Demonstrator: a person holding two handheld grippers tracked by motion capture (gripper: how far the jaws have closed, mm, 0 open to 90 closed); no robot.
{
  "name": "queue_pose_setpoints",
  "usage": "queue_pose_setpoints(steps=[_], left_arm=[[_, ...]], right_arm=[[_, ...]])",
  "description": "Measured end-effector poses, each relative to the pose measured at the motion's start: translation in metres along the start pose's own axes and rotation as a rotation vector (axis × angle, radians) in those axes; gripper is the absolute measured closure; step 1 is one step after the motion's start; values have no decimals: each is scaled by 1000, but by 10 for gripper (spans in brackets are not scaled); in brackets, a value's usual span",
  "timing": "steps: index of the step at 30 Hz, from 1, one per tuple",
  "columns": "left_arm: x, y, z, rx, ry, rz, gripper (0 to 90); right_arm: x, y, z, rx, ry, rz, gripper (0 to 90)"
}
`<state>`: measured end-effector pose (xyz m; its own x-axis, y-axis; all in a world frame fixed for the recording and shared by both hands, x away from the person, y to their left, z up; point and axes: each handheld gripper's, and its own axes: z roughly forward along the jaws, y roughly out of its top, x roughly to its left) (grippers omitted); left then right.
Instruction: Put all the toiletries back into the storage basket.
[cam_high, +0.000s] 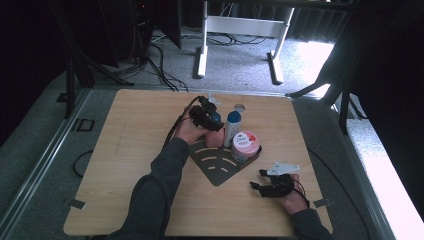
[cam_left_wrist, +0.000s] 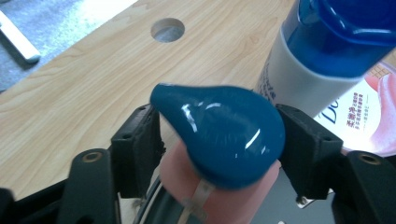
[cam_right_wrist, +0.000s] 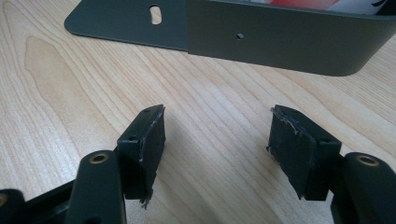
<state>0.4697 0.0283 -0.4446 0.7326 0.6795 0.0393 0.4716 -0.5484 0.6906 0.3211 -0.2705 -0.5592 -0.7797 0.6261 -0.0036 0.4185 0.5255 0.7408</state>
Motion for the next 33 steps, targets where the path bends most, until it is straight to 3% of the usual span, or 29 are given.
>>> queue_pose_setpoints(steps=[6,10,14,18,21,26,33], left_arm=[[-2,-10,-5,25,-12,3,275],[-10,-19,-3,88,21,52,257],[-13,-28,2,111,41,60,261],[-12,-40,14,166,42,58,277],[-14,-42,18,176,63,81,348],[-16,-41,16,178,81,109,381],[-16,-43,17,160,82,102,395]], right_arm=[[0,0,0,0,0,0,358],[0,0,0,0,0,0,358],[0,0,0,0,-1,0,357],[0,0,0,0,-1,0,357],[0,0,0,0,-1,-1,357],[0,0,0,1,0,0,357],[0,0,0,1,-1,-1,356]])
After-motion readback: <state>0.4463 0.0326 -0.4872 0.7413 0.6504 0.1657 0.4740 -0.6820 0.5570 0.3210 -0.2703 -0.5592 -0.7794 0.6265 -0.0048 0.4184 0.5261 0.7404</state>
